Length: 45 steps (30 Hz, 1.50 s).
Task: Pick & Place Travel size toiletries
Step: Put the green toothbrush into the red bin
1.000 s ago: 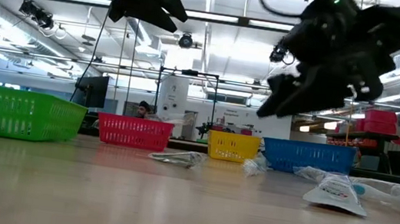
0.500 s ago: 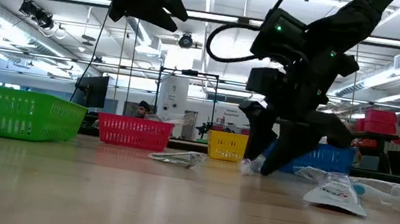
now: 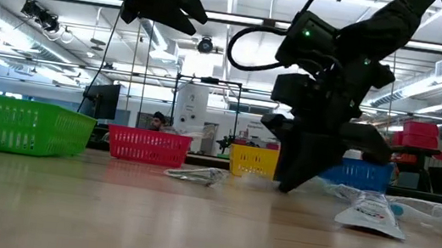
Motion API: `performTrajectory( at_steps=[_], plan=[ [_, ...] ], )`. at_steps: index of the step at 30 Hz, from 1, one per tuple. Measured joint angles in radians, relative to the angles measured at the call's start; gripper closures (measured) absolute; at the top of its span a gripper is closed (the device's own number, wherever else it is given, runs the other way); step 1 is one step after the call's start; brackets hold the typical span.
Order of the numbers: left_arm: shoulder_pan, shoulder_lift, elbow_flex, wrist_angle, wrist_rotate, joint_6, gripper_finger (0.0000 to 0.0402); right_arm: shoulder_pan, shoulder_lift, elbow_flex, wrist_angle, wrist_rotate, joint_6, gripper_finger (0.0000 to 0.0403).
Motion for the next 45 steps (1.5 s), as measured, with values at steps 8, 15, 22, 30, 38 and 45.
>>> performTrajectory(
  at_steps=[8,15,22,30,38,45],
  plan=[
    [0.000,0.000,0.000,0.001,0.038,-0.035,0.0232,-0.001,-0.014,0.009,0.034,0.022,0.029,0.0380],
    [0.000,0.016,-0.020,0.008,0.118,0.012,0.0232,0.002,-0.050,0.102,0.034,0.030,0.264,0.0380],
    [0.002,0.123,-0.023,0.075,0.207,0.085,0.0232,0.002,-0.052,0.148,0.053,-0.094,0.326,0.0380],
    [0.028,0.225,-0.021,0.167,0.260,0.176,0.0232,0.002,-0.048,0.148,0.112,-0.230,0.435,0.0377],
    [0.043,0.244,-0.022,0.169,0.336,0.259,0.0232,0.002,-0.047,0.147,0.120,-0.224,0.436,0.0377],
    [0.043,0.243,-0.021,0.175,0.372,0.266,0.0232,0.002,-0.047,0.147,0.152,-0.223,0.414,0.0377]
  ],
)
